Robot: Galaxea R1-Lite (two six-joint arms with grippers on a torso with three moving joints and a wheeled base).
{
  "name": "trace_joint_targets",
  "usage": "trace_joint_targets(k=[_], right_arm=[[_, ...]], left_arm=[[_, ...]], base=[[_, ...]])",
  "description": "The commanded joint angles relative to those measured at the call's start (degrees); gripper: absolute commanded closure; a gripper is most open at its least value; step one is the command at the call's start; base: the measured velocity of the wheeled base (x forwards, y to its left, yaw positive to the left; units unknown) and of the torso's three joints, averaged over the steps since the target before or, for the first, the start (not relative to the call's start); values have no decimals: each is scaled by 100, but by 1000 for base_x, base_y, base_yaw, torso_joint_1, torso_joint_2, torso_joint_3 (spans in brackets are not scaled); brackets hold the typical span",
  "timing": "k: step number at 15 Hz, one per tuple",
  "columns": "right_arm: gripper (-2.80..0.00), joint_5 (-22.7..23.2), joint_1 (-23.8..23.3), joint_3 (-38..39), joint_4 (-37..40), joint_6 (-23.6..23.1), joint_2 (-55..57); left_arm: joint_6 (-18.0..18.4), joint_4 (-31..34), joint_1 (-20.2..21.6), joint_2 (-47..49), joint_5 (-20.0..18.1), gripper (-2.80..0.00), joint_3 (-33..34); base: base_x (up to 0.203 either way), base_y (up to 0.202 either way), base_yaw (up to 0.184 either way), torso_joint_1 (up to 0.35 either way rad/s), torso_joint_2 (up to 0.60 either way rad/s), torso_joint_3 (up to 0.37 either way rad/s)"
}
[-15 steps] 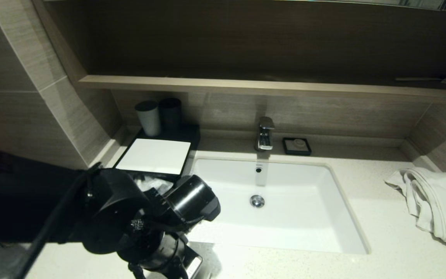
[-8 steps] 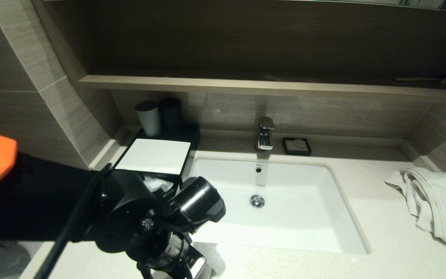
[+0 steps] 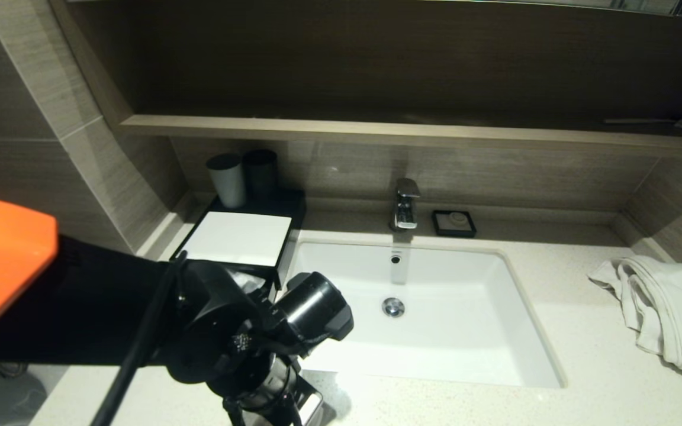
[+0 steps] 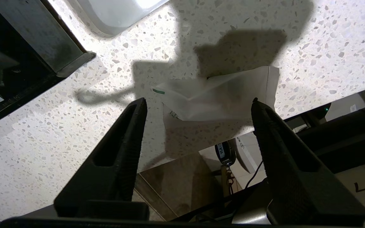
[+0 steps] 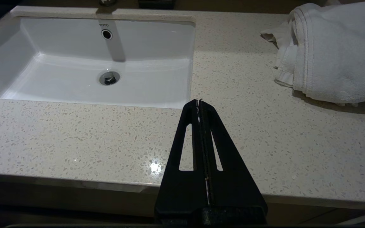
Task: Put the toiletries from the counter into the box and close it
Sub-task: Pick up the bathroom toiletry
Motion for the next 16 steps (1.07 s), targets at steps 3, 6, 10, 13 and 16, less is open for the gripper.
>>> trace_joint_targets(k=[3, 6, 10, 13, 16], right_arm=[[0, 4, 0, 0, -1, 1, 0], [0, 4, 0, 0, -1, 1, 0], [0, 4, 0, 0, -1, 1, 0], [0, 4, 0, 0, -1, 1, 0], [0, 4, 0, 0, -1, 1, 0]], left_arm=[[79, 16, -34, 65, 1, -280, -13], [140, 38, -34, 251, 1, -280, -38], [161, 43, -43, 350, 1, -280, -72], [192, 28, -43, 487, 7, -280, -95], [193, 43, -60, 608, -7, -280, -180]], base=[[0, 0, 0, 0, 0, 0], [0, 0, 0, 0, 0, 0], [0, 0, 0, 0, 0, 0], [0, 0, 0, 0, 0, 0], [0, 0, 0, 0, 0, 0]])
